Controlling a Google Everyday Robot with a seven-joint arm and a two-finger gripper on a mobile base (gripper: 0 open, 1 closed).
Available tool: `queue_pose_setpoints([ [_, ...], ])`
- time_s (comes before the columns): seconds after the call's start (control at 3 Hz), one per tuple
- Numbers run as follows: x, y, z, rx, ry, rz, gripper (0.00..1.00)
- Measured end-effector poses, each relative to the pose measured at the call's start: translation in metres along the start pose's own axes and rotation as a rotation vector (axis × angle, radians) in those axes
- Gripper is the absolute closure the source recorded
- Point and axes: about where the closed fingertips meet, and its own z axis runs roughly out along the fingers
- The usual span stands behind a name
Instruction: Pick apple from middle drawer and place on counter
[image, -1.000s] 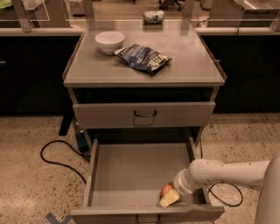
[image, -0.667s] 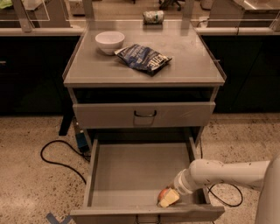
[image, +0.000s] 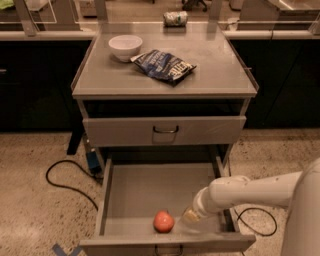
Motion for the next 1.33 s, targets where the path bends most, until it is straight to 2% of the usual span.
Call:
queue_pose_setpoints([
  [0.33, -0.041, 0.017, -0.035, 0.07, 0.02, -0.079, 1.0],
  [0.67, -0.083, 0.028, -0.051, 0.09, -0.008, -0.111, 0.82],
  [1.33, -0.083, 0.028, -0.051, 0.09, -0.008, -0.111, 0.35],
])
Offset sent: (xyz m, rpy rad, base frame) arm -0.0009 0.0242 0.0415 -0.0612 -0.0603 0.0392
